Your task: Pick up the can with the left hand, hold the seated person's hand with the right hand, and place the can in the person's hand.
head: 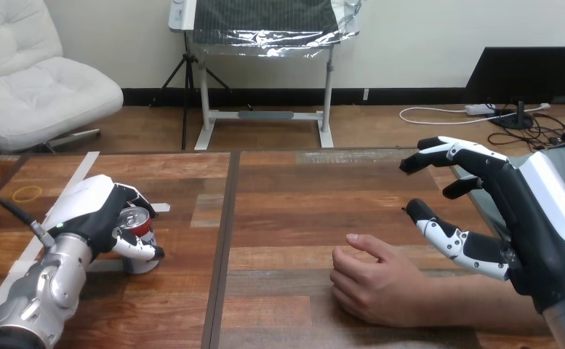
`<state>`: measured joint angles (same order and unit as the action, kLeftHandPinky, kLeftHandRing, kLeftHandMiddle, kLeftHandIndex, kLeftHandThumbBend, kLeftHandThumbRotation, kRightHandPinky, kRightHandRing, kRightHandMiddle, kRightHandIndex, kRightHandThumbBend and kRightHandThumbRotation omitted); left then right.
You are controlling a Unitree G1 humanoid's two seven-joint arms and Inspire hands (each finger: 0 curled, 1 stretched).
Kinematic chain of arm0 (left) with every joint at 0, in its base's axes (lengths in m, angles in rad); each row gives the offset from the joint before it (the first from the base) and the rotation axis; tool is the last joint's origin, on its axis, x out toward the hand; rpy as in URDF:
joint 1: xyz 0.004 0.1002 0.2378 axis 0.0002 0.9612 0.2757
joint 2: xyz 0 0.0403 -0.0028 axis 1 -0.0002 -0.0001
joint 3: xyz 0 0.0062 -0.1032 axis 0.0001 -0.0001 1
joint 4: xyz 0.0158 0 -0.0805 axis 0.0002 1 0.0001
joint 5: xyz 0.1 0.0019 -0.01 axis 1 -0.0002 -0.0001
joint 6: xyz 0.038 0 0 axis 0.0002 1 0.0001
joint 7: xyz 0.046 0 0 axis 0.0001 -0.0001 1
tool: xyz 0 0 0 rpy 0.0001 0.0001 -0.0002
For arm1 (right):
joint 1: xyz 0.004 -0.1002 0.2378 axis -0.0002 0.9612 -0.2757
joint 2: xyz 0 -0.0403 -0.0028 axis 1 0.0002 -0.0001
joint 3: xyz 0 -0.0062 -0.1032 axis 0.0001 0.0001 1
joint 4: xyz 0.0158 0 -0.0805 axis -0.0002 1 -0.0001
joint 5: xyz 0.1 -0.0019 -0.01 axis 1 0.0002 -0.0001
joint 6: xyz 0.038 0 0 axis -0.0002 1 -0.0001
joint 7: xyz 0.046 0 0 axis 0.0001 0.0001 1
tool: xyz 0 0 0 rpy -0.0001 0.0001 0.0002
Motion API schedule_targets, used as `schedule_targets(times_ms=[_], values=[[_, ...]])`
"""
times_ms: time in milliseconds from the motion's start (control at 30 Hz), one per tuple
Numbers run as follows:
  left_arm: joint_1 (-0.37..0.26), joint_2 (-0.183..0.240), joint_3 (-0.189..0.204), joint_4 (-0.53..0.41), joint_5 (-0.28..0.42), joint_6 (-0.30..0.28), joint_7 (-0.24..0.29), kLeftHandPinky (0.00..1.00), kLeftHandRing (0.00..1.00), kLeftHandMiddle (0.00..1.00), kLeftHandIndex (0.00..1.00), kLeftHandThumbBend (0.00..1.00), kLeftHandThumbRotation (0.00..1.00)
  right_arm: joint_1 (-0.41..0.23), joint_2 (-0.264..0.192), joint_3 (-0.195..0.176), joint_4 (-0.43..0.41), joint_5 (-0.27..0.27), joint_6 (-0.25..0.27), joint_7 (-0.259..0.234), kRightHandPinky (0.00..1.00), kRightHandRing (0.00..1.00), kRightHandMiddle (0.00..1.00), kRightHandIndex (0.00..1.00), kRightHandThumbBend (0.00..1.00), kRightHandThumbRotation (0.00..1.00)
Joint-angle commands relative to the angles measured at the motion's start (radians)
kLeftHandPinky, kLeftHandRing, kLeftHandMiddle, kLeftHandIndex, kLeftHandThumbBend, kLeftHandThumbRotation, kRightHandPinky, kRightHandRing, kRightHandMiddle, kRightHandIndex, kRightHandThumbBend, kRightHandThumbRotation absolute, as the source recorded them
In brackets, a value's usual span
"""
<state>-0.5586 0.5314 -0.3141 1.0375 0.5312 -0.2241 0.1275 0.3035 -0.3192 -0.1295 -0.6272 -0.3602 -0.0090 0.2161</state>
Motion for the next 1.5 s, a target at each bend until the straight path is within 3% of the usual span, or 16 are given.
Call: schedule_targets(times_ms=[0, 467, 1467], values=[[-0.048, 0.016, 0.004, -0.044, 0.007, -0.001, 0.000, 0.47, 0.52, 0.56, 0.58, 0.75, 0.00, -0.060, -0.023, -0.018, -0.056, 0.000, 0.002, 0.003, 0.62, 0.80, 0.83, 0.66, 0.43, 0.00], [-0.044, 0.009, 0.014, -0.037, -0.001, -0.007, 0.026, 0.35, 0.40, 0.48, 0.52, 0.75, 0.00, -0.064, -0.023, -0.022, -0.054, 0.009, 0.001, 0.006, 0.62, 0.79, 0.83, 0.66, 0.44, 0.00], [-0.031, 0.003, 0.018, -0.042, -0.008, -0.035, 0.059, 0.38, 0.43, 0.50, 0.53, 0.73, 0.00, -0.055, -0.027, -0.030, -0.064, 0.006, 0.015, 0.019, 0.62, 0.80, 0.83, 0.65, 0.43, 0.00]])
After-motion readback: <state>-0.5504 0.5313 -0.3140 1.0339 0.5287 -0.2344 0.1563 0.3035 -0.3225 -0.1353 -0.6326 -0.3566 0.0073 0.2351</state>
